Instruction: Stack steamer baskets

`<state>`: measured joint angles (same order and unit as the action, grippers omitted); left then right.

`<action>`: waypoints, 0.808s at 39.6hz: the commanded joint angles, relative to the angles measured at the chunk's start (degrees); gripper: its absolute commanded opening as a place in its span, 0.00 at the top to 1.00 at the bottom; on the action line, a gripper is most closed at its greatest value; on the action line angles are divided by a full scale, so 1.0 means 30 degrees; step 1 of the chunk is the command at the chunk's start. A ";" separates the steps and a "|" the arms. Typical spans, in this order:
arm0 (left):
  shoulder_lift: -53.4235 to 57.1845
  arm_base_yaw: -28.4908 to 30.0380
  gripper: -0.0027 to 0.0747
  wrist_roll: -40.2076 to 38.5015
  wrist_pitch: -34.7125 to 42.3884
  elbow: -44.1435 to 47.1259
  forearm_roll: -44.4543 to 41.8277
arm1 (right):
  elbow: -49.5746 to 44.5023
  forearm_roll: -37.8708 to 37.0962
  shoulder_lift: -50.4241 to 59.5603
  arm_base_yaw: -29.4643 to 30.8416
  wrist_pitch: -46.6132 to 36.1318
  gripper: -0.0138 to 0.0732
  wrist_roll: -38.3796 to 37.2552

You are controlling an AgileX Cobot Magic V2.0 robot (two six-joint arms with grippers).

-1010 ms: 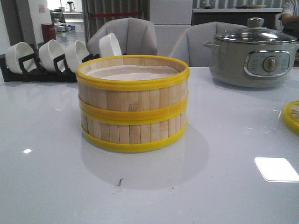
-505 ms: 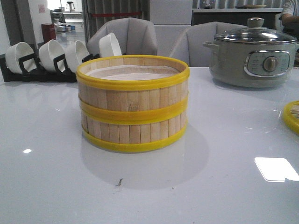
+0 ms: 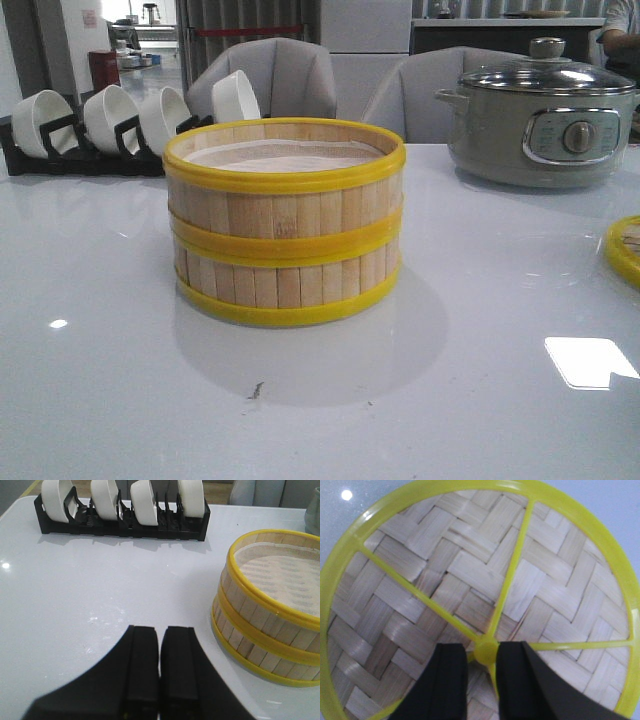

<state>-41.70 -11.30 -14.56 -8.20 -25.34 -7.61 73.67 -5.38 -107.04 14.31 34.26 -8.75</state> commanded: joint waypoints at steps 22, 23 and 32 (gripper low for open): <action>0.0065 0.0006 0.85 -0.0140 0.1612 -0.0548 -0.0037 | 0.0693 -0.0906 0.0737 0.0171 -0.0846 0.49 0.0148; 0.0065 0.0006 0.85 -0.0140 0.1612 -0.0548 -0.0037 | 0.0693 -0.0906 0.0737 0.0171 -0.0846 0.47 0.0148; 0.0065 0.0006 0.85 -0.0140 0.1612 -0.0548 -0.0037 | 0.0693 -0.0906 0.0737 0.0171 -0.1099 0.41 0.0148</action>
<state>-41.70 -11.30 -14.56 -8.20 -25.34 -7.61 73.67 -7.25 -107.82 14.45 33.83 -8.75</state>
